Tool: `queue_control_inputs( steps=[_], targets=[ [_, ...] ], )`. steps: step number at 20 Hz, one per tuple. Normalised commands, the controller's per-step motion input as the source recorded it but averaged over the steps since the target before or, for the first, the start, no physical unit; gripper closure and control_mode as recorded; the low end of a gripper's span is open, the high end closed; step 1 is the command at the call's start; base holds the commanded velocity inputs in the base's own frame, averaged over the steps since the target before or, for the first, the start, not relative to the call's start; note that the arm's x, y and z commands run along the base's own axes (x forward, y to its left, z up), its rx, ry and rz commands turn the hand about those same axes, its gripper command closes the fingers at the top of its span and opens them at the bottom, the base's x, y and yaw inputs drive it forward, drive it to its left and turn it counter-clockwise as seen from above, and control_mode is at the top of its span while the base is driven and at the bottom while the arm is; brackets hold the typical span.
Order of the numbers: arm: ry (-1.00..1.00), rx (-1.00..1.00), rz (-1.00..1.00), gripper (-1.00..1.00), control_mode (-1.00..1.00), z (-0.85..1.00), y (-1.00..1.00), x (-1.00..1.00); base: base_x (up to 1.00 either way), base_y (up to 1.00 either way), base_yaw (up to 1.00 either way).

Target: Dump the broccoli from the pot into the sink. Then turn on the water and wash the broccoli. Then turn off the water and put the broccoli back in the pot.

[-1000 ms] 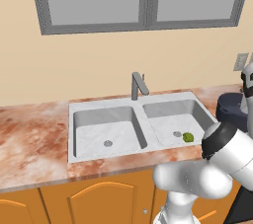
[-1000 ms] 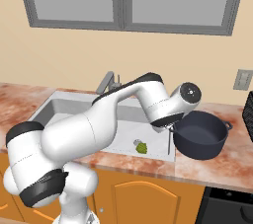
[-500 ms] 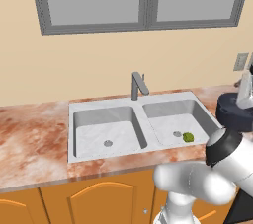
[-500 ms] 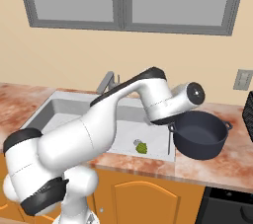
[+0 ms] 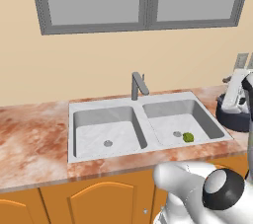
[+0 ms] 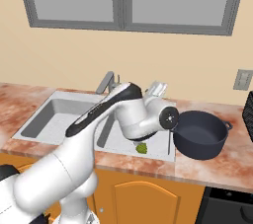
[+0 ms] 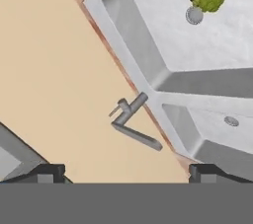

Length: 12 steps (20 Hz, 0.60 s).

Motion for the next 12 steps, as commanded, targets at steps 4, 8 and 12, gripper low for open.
queue_control_inputs(
  steps=[4, 8, 12],
  targets=[
    [-0.18, -0.16, 0.0, -1.0, -1.0, 0.28, 0.62, 0.01, 0.0, 0.0, 0.0],
    [-0.08, -0.14, 0.05, -1.0, -1.0, 0.23, 0.38, 0.23, 0.0, 0.0, 0.0],
    [-0.06, -0.21, 0.21, -1.0, -1.0, 0.12, 0.21, 0.26, 0.0, 0.0, 0.0]
  ],
)
